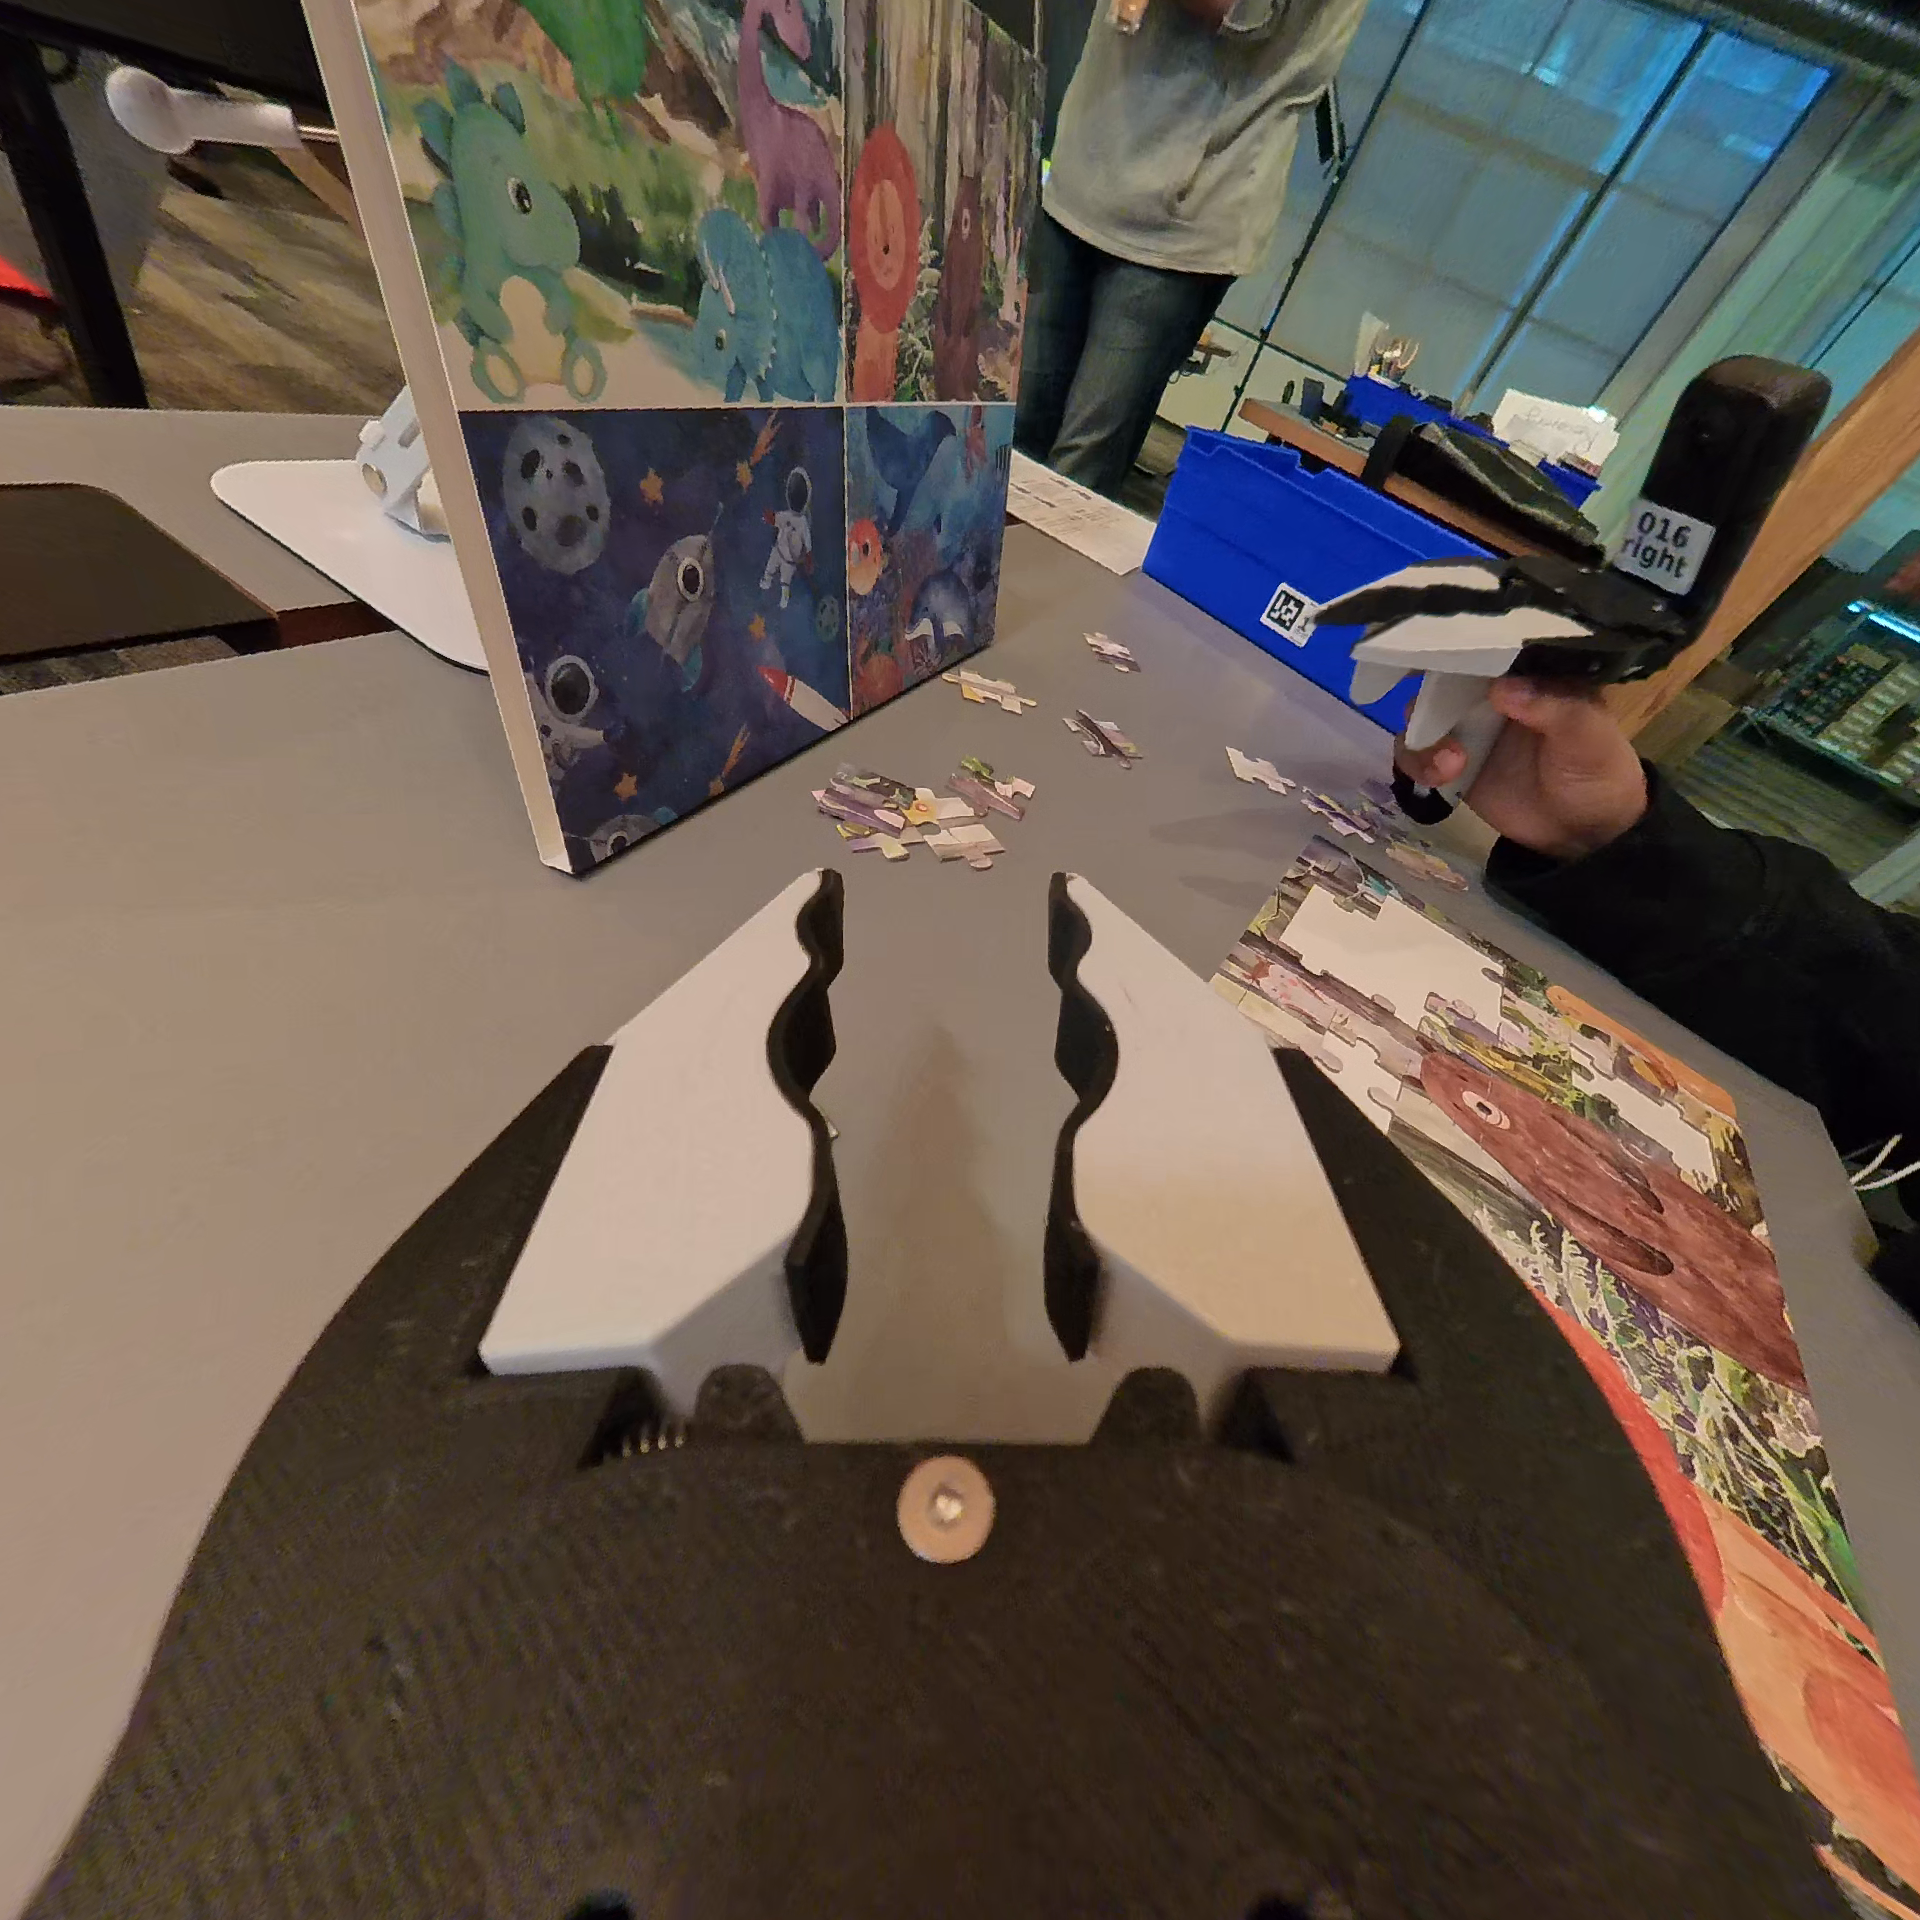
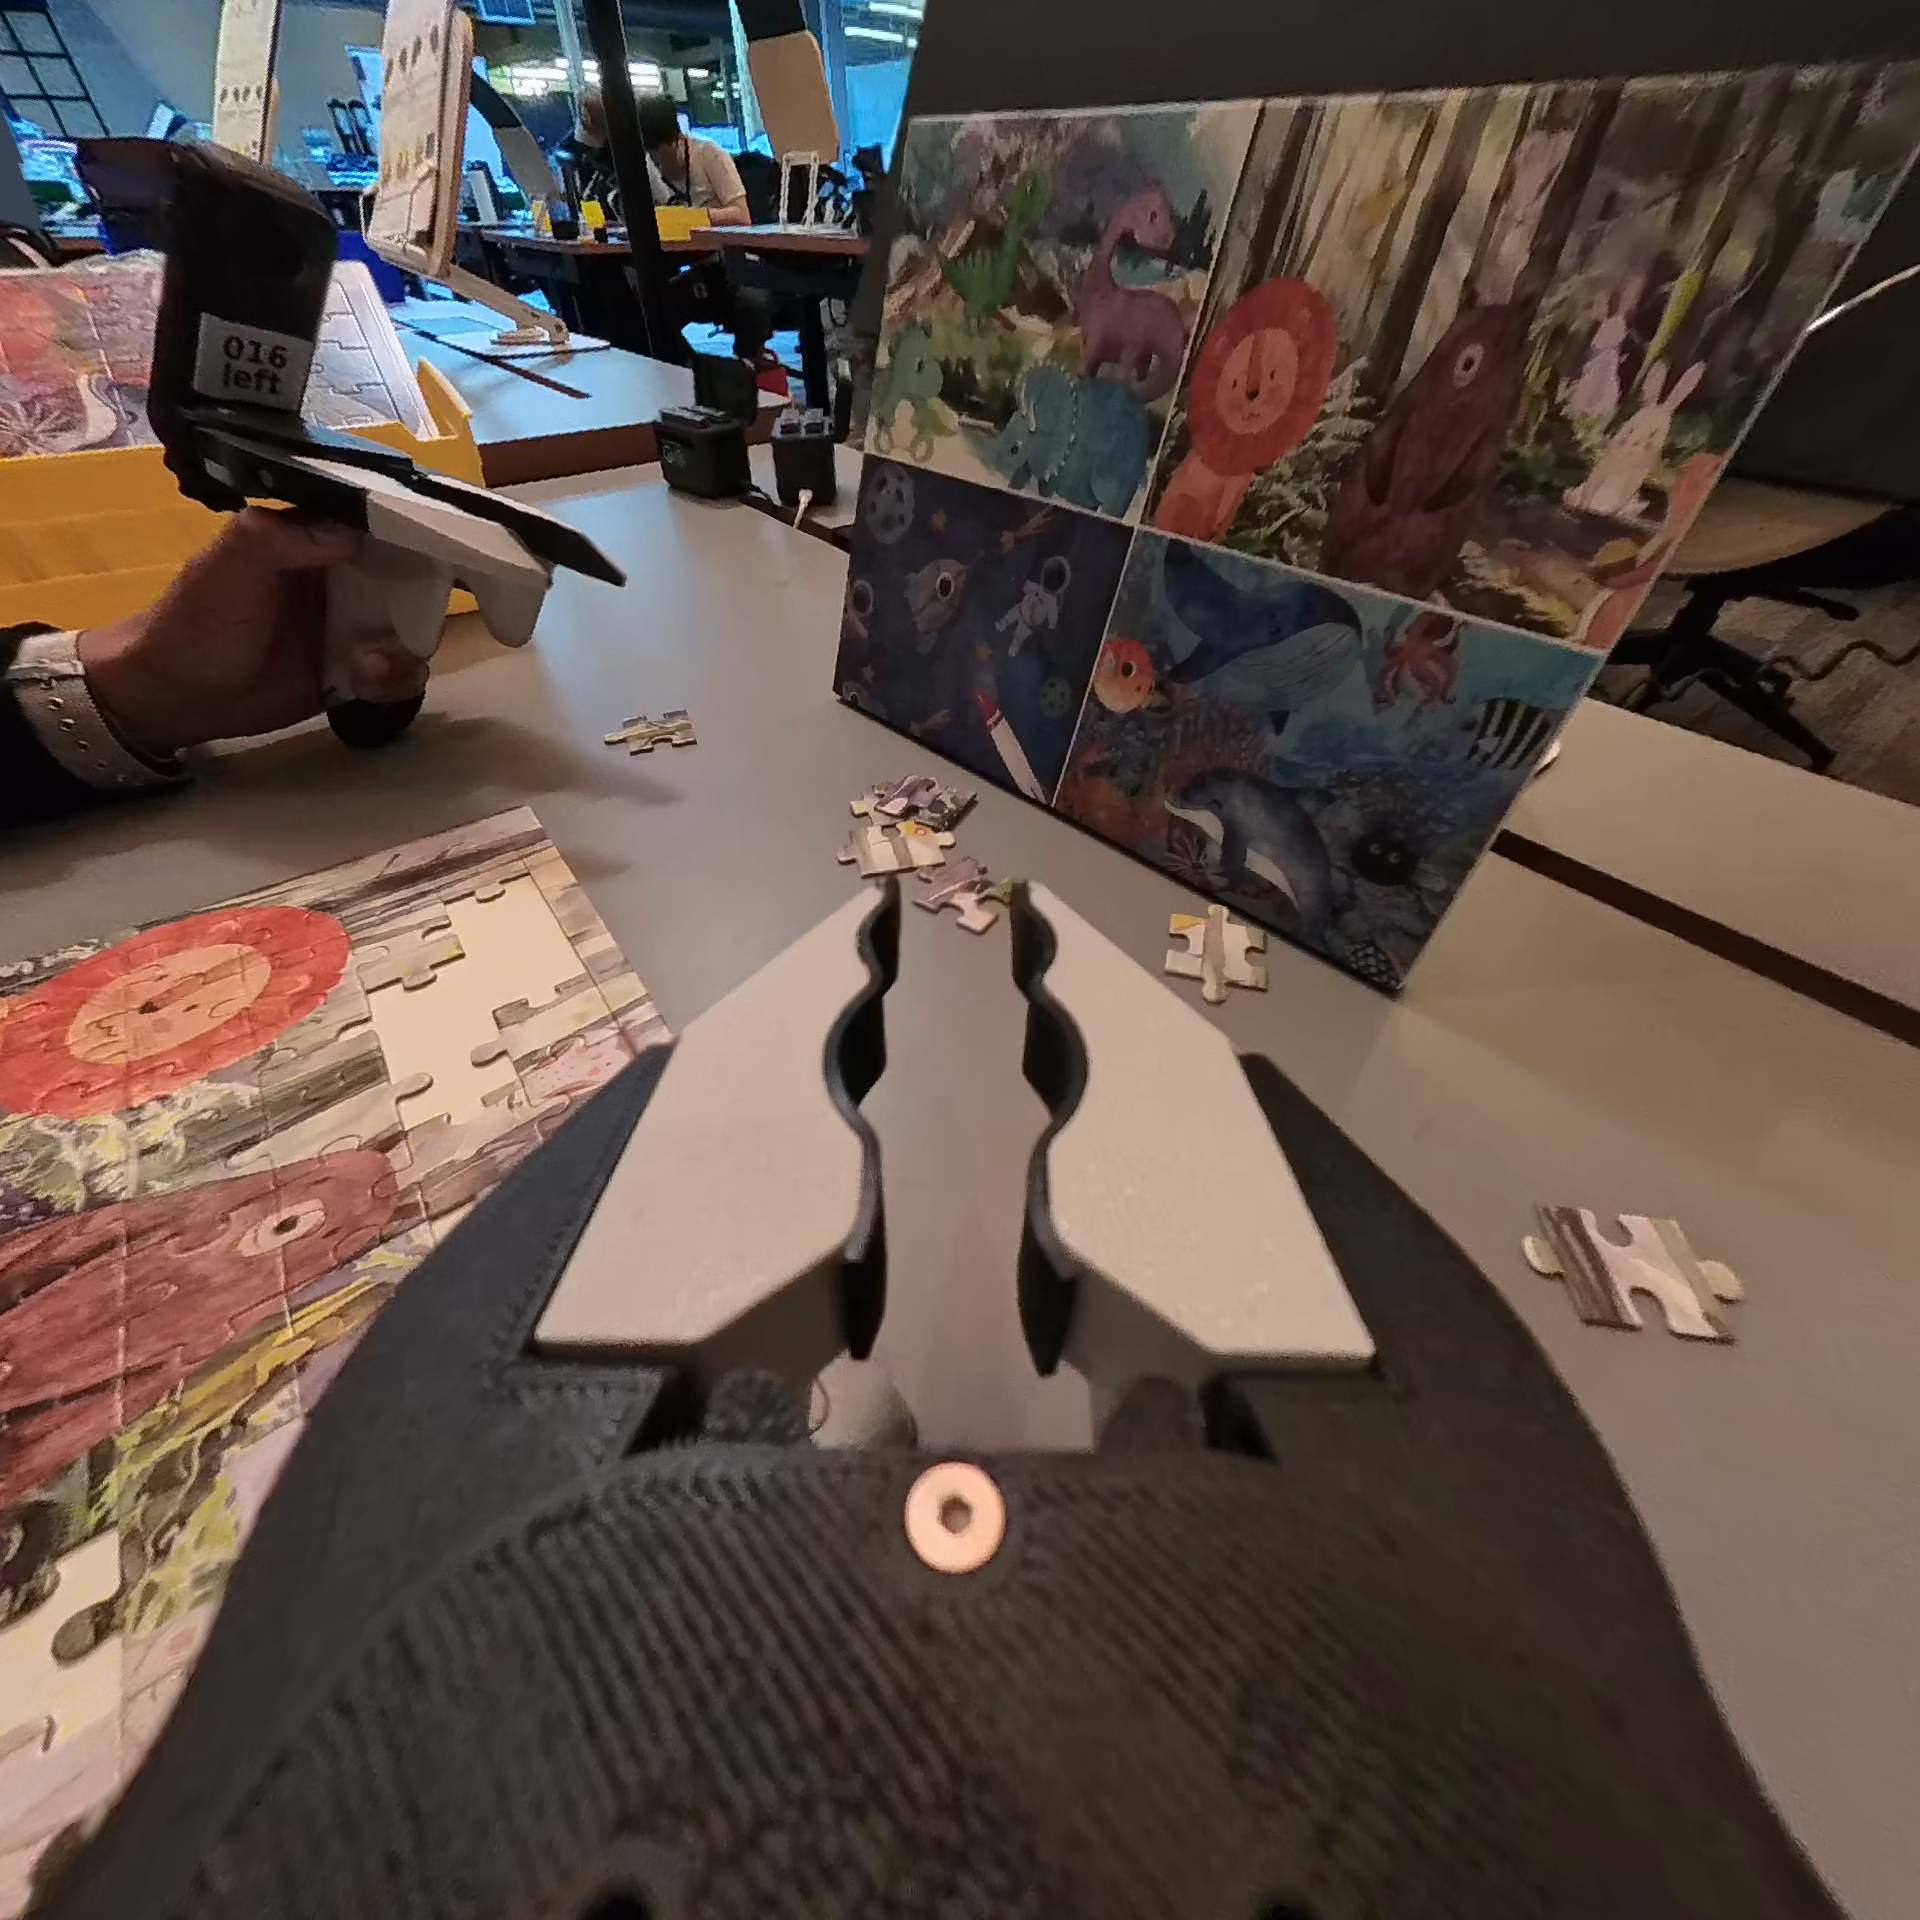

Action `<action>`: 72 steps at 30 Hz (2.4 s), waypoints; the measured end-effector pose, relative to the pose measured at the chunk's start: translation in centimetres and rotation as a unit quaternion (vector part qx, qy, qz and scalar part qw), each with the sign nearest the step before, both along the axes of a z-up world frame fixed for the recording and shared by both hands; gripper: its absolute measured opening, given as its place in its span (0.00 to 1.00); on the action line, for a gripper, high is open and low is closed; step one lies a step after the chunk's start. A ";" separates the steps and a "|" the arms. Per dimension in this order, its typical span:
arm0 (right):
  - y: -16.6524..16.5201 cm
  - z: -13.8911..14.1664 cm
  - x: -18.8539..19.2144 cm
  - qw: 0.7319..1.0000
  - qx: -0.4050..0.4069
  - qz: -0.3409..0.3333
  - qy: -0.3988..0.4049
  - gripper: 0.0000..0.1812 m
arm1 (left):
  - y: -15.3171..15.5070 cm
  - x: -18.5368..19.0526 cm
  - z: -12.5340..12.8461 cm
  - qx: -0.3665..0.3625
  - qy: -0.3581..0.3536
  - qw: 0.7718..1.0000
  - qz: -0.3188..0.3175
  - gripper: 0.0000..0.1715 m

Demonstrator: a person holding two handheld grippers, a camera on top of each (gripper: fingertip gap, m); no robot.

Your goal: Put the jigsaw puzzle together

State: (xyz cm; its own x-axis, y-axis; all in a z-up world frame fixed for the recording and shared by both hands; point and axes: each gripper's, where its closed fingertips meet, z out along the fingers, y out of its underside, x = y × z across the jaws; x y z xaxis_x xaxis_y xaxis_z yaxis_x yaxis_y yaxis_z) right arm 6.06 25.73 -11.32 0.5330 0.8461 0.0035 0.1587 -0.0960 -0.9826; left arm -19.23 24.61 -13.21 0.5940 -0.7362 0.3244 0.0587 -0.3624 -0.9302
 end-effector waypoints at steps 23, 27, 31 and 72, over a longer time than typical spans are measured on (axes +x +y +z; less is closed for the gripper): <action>-0.5 1.1 0.8 0.999 0.038 0.013 -0.003 0.00 | -0.1 0.2 1.2 0.061 0.066 0.995 0.031 0.00; -0.1 0.6 0.8 0.999 0.035 0.005 -0.014 0.03 | 0.1 0.3 0.8 0.069 0.095 0.992 0.043 0.00; 1.3 1.6 3.2 0.993 0.081 -0.058 -0.056 0.14 | 0.2 0.5 0.5 0.073 0.115 0.989 0.050 0.20; -0.7 6.1 2.9 0.989 0.078 -0.010 0.125 0.47 | 1.1 -3.2 4.3 0.215 0.154 0.941 0.212 0.75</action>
